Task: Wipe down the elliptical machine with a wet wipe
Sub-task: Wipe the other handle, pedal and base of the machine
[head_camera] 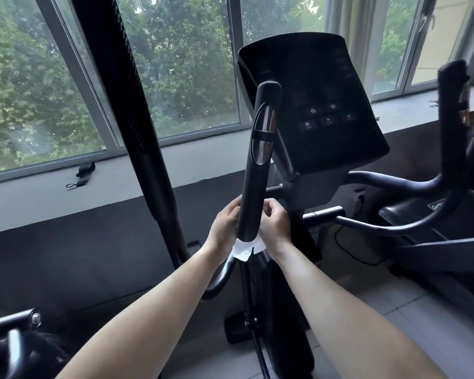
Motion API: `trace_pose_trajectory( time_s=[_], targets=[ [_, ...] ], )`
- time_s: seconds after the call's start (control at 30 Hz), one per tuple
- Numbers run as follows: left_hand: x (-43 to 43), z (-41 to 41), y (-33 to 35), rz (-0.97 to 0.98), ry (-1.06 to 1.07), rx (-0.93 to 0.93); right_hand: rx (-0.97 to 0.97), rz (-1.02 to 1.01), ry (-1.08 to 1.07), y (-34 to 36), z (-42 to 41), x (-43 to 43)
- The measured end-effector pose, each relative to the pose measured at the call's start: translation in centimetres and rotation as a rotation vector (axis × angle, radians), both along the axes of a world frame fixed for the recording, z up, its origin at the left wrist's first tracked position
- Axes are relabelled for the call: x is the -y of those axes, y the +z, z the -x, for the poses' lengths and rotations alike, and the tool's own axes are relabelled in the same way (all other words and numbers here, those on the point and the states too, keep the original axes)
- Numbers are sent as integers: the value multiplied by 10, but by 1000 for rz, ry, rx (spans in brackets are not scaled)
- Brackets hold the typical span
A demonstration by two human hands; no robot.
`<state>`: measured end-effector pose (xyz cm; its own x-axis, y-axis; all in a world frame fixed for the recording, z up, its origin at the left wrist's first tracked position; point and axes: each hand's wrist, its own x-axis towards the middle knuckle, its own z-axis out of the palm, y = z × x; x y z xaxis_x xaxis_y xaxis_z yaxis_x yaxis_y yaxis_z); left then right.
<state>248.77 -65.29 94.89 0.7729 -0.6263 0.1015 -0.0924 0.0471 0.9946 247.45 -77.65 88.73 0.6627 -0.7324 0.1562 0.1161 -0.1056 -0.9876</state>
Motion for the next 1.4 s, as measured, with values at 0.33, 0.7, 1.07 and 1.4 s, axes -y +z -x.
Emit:
trace_pose_trajectory(
  time_s=[0.33, 0.7, 1.07, 1.4],
  targets=[
    [-12, 1, -4, -7, -40, 157, 27, -95, 286, 19, 58, -7],
    [1, -19, 14, -13, 16, 152, 134, -150, 146, 40, 45, -8],
    [55, -73, 27, -271, 114, 121, -122, -98, 40, 17, 33, 14],
    [60, -76, 10, -468, 196, 358, -135, -96, 136, 6, 47, -2]
  ],
)
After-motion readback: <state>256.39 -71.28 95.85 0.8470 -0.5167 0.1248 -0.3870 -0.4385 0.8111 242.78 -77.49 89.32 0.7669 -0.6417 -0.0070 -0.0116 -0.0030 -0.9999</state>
